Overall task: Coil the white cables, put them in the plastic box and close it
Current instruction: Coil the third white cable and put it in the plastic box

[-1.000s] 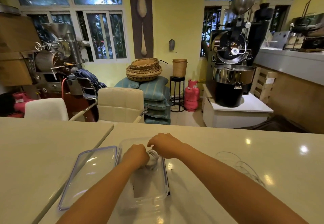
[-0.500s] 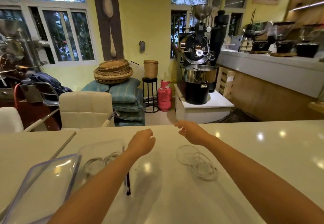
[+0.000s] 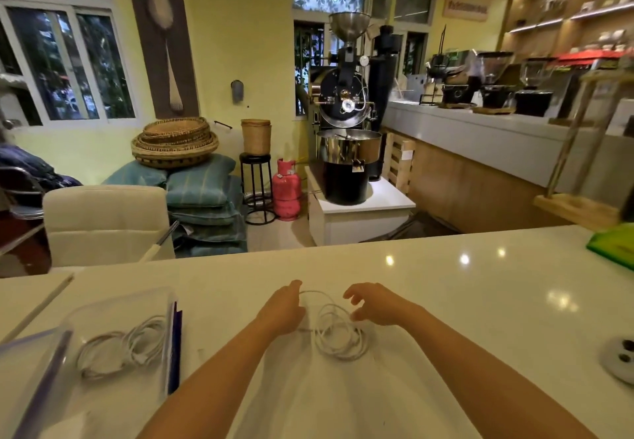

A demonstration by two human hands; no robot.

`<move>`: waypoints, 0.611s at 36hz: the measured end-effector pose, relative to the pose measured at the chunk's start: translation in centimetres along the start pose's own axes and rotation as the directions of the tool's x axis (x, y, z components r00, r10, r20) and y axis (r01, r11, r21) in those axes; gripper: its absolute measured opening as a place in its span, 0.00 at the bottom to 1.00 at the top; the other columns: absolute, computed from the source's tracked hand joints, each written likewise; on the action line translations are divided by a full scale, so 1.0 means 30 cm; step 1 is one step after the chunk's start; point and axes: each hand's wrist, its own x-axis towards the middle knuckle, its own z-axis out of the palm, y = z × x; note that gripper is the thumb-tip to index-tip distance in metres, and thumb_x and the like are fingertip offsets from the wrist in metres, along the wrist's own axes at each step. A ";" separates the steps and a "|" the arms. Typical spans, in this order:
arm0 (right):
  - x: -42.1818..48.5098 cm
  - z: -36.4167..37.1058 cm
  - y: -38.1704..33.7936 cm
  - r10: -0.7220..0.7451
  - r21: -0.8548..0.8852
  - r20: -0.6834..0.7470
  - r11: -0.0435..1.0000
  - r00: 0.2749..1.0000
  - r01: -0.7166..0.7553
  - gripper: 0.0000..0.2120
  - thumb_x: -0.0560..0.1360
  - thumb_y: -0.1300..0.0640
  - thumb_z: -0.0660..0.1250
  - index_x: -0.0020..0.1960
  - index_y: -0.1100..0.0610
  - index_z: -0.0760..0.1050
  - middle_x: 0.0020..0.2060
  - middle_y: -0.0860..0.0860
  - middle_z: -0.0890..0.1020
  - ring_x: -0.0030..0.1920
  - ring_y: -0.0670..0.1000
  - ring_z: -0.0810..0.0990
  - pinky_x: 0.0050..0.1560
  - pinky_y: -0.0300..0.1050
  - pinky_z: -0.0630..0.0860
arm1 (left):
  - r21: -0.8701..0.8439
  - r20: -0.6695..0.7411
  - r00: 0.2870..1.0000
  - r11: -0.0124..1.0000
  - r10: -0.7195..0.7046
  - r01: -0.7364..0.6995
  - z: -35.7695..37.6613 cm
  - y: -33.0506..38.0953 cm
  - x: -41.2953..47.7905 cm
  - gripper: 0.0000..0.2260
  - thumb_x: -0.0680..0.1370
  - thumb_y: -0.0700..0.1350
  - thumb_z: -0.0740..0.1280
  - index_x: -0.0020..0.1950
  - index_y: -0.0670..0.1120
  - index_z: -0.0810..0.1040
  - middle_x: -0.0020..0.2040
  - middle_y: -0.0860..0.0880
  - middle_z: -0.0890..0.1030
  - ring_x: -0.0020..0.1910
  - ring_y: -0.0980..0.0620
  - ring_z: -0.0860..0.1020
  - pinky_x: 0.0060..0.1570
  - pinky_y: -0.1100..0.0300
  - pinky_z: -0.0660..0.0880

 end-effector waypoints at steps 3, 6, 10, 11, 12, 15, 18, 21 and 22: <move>0.010 0.017 0.010 -0.010 -0.001 -0.004 1.000 1.000 0.010 0.22 0.73 0.59 0.68 0.66 0.57 0.68 0.63 0.56 0.74 0.61 0.55 0.74 0.61 0.44 0.70 | 0.006 -0.094 0.995 1.000 0.028 -0.027 0.013 0.018 0.006 0.23 0.77 0.39 0.60 0.72 0.44 0.59 0.69 0.42 0.67 0.66 0.44 0.68 0.64 0.54 0.68; 0.021 0.027 0.018 -0.016 0.016 -0.017 1.000 1.000 0.016 0.22 0.72 0.58 0.68 0.65 0.57 0.69 0.62 0.55 0.75 0.60 0.54 0.75 0.60 0.44 0.71 | -0.012 -0.166 0.984 0.997 0.068 -0.071 0.019 0.041 0.008 0.17 0.76 0.39 0.60 0.64 0.44 0.68 0.64 0.44 0.71 0.60 0.46 0.72 0.56 0.57 0.70; 0.031 0.040 0.020 -0.030 0.032 -0.041 0.999 0.999 0.032 0.17 0.73 0.56 0.67 0.61 0.57 0.72 0.59 0.55 0.78 0.57 0.54 0.77 0.58 0.43 0.73 | -0.044 -0.163 0.981 0.993 0.105 -0.114 0.031 0.080 -0.003 0.13 0.75 0.47 0.62 0.58 0.44 0.72 0.57 0.46 0.74 0.53 0.49 0.74 0.48 0.61 0.68; 0.033 0.044 0.018 -0.034 0.032 -0.050 0.999 0.998 0.035 0.16 0.73 0.56 0.66 0.60 0.58 0.74 0.58 0.55 0.79 0.56 0.54 0.77 0.56 0.43 0.73 | -0.059 -0.140 0.984 0.991 0.108 -0.117 0.038 0.089 -0.006 0.12 0.75 0.48 0.63 0.56 0.44 0.73 0.54 0.46 0.75 0.49 0.50 0.74 0.44 0.62 0.68; 0.035 0.048 0.016 -0.039 0.034 -0.062 0.999 0.997 0.041 0.13 0.74 0.57 0.65 0.58 0.59 0.75 0.57 0.56 0.79 0.53 0.53 0.78 0.54 0.42 0.73 | -0.079 -0.113 0.988 0.990 0.109 -0.118 0.045 0.095 -0.009 0.10 0.74 0.49 0.63 0.52 0.46 0.73 0.50 0.47 0.76 0.46 0.51 0.73 0.40 0.64 0.67; 0.042 0.056 0.009 -0.053 0.054 -0.087 0.997 0.995 0.058 0.06 0.75 0.59 0.63 0.49 0.59 0.77 0.48 0.57 0.80 0.42 0.50 0.75 0.42 0.37 0.71 | -0.051 -0.073 0.991 0.992 0.111 -0.115 0.063 0.093 -0.008 0.05 0.74 0.46 0.63 0.41 0.48 0.69 0.37 0.51 0.72 0.41 0.51 0.71 0.34 0.63 0.64; 0.037 0.048 0.010 -0.056 0.090 -0.122 0.994 0.991 0.067 0.06 0.76 0.59 0.61 0.40 0.55 0.72 0.36 0.51 0.77 0.34 0.46 0.74 0.37 0.34 0.69 | -0.061 -0.084 0.992 0.993 0.093 -0.098 0.054 0.080 -0.003 0.14 0.76 0.42 0.61 0.32 0.50 0.62 0.32 0.54 0.66 0.41 0.50 0.69 0.35 0.61 0.64; 0.026 0.021 0.004 -0.044 0.222 -0.151 0.972 0.987 0.077 0.11 0.77 0.61 0.59 0.36 0.53 0.69 0.29 0.48 0.76 0.30 0.44 0.74 0.36 0.36 0.71 | -0.155 -0.114 0.992 0.985 0.058 -0.075 0.023 0.077 -0.002 0.15 0.77 0.42 0.60 0.31 0.50 0.61 0.32 0.52 0.69 0.40 0.49 0.70 0.35 0.60 0.65; 0.022 0.009 -0.003 -0.045 0.256 -0.159 0.963 0.986 0.085 0.10 0.77 0.61 0.58 0.38 0.55 0.70 0.29 0.48 0.76 0.30 0.45 0.75 0.35 0.36 0.72 | -0.187 -0.124 0.991 0.979 0.052 -0.075 0.010 0.078 0.001 0.15 0.77 0.42 0.60 0.31 0.49 0.62 0.34 0.50 0.72 0.41 0.48 0.72 0.36 0.60 0.68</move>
